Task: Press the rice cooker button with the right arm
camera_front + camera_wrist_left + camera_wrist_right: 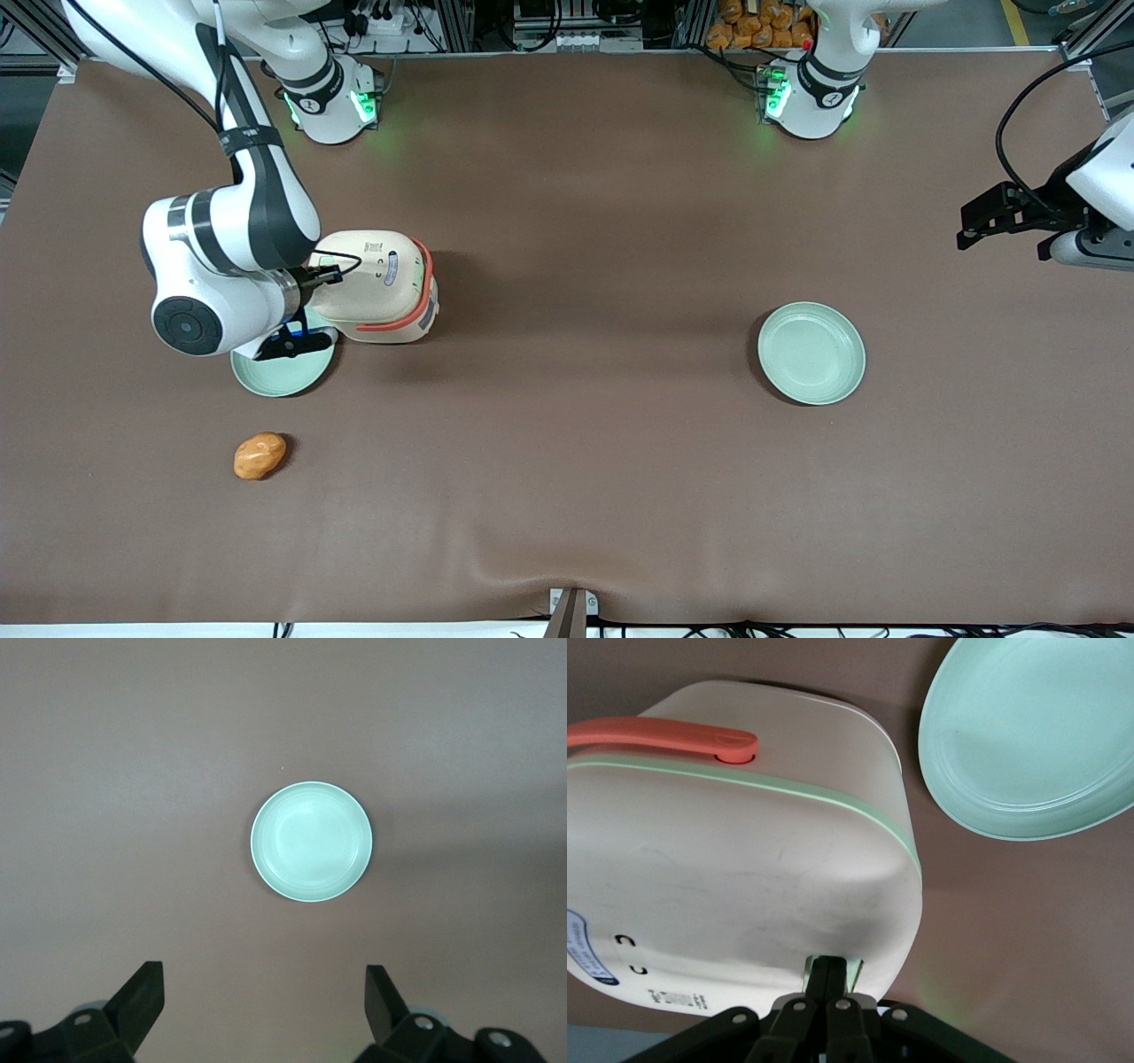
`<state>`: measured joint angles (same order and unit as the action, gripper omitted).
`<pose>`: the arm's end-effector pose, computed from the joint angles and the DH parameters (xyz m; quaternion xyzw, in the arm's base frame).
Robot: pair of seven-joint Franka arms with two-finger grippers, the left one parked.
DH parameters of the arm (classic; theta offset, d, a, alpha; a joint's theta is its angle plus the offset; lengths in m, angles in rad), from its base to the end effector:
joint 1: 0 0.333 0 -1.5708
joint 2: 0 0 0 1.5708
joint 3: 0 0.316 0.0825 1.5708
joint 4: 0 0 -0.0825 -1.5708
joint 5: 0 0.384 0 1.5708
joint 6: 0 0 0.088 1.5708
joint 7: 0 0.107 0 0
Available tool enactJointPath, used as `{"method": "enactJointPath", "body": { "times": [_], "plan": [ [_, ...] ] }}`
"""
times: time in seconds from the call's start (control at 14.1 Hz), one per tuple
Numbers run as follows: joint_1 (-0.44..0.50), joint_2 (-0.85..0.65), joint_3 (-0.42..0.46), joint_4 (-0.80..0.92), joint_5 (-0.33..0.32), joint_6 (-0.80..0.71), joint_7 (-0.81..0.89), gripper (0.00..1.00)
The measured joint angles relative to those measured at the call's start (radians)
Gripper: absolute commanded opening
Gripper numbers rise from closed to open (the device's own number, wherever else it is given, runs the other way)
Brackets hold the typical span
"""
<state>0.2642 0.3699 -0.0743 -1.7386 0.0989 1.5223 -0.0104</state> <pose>0.5645 0.1227 0.3349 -0.9535 -0.0823 0.2899 0.0085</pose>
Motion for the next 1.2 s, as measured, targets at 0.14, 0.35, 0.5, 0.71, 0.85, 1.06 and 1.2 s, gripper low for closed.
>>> {"method": "enactJointPath", "body": {
  "times": [0.14, 0.35, 0.5, 0.71, 0.85, 1.06, 1.2],
  "plan": [
    [0.0, 0.001, 0.0, 0.0, 0.001, 0.001, 0.0, 0.0],
    [0.0, 0.001, 0.0, 0.002, 0.001, 0.0, 0.0, 0.03],
    [0.0, -0.001, -0.002, 0.013, 0.001, -0.003, 0.0, 0.27],
    [0.0, -0.014, -0.003, 0.097, 0.001, -0.036, 0.0, 0.52],
    [0.0, -0.036, -0.003, 0.159, 0.0, -0.058, 0.0, 0.71],
    [0.0, -0.074, -0.004, 0.222, 0.0, -0.061, 0.0, 0.87],
    [0.0, -0.086, -0.004, 0.253, 0.0, -0.061, 0.0, 1.0]
  ]
}}
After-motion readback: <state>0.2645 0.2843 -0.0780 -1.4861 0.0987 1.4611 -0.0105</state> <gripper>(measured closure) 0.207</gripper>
